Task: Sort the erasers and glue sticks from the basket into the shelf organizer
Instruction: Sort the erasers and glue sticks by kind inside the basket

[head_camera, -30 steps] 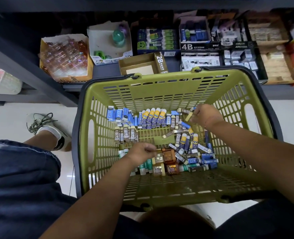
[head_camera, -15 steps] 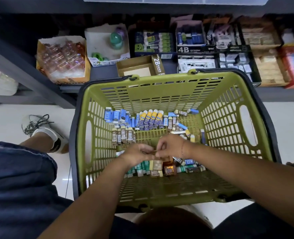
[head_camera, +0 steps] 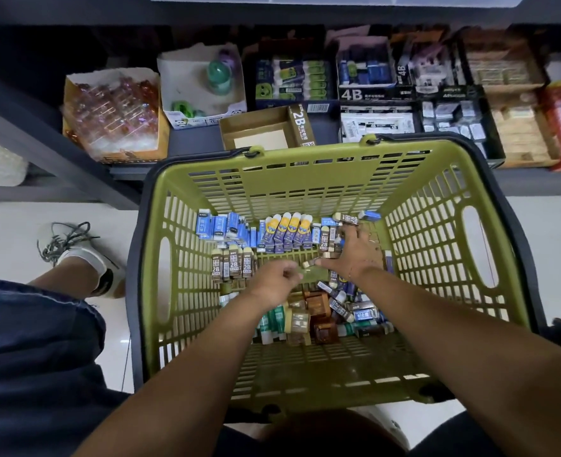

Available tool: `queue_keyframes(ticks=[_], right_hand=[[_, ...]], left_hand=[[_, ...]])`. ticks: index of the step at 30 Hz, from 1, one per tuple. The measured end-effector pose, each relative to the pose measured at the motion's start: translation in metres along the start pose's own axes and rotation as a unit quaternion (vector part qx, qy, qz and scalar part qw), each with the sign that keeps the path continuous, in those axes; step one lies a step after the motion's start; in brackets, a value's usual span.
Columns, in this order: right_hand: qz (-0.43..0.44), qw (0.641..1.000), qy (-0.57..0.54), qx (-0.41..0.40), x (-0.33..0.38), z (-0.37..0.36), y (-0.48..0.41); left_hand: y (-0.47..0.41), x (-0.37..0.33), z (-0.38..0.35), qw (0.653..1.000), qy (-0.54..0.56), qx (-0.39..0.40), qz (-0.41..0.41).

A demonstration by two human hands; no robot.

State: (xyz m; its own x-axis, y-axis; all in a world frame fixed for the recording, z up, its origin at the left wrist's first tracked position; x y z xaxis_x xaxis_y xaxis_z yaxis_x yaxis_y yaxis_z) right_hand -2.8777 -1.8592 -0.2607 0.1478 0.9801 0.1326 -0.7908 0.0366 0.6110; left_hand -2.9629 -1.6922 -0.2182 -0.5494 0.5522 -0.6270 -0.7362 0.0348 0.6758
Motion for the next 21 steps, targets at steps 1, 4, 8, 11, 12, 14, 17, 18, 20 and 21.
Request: queue_keyframes(ticks=[1, 4, 8, 11, 12, 14, 17, 18, 20, 21], right_hand=[[0.007, 1.000, -0.013, -0.003, -0.001, 0.002, -0.001], [0.040, 0.997, -0.072, -0.006, -0.008, 0.007, -0.006], [0.020, 0.993, -0.113, 0.015, -0.028, 0.017, -0.011], [0.029, 0.992, -0.092, 0.080, -0.043, 0.025, -0.014], [0.039, 0.988, -0.086, 0.124, -0.047, 0.025, -0.013], [0.051, 0.975, -0.042, 0.213, -0.057, 0.022, -0.011], [0.044, 0.960, 0.029, 0.276, -0.066, 0.020, -0.005], [0.050, 0.957, 0.055, 0.281, -0.067, 0.019, -0.004], [0.054, 0.951, 0.100, 0.287, -0.066, 0.017, -0.002], [0.052, 0.950, 0.108, 0.287, -0.065, 0.016, -0.001]], left_hand=[[-0.007, -0.004, -0.005, 1.000, -0.016, 0.007, -0.002], [-0.026, -0.015, -0.022, 0.995, -0.094, 0.021, -0.016], [-0.043, -0.027, -0.032, 0.985, -0.168, -0.006, -0.026], [-0.050, -0.034, -0.040, 0.984, -0.176, 0.018, -0.027], [-0.050, -0.035, -0.044, 0.983, -0.178, 0.041, -0.022], [-0.049, -0.037, -0.049, 0.980, -0.183, 0.082, -0.001], [-0.051, -0.040, -0.049, 0.977, -0.187, 0.097, 0.014], [-0.051, -0.041, -0.049, 0.979, -0.175, 0.099, 0.017], [-0.050, -0.041, -0.050, 0.984, -0.135, 0.115, 0.025], [-0.050, -0.040, -0.052, 0.986, -0.111, 0.119, 0.030]])
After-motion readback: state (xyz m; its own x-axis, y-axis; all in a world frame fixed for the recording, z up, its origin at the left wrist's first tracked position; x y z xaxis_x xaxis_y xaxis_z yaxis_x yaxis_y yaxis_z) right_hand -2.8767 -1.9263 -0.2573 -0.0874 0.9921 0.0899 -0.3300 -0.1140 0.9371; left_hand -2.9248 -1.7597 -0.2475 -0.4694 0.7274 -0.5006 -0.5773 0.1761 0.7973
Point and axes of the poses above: each hand's wrist, its own y-axis away from the middle knuckle, its own z-axis out of the back of the hand, x = y × z, the point moved 4 cm from there along -y, towards the middle knuckle, and after that the axes turned 2 degrees about -z, right-handed, at the moved point
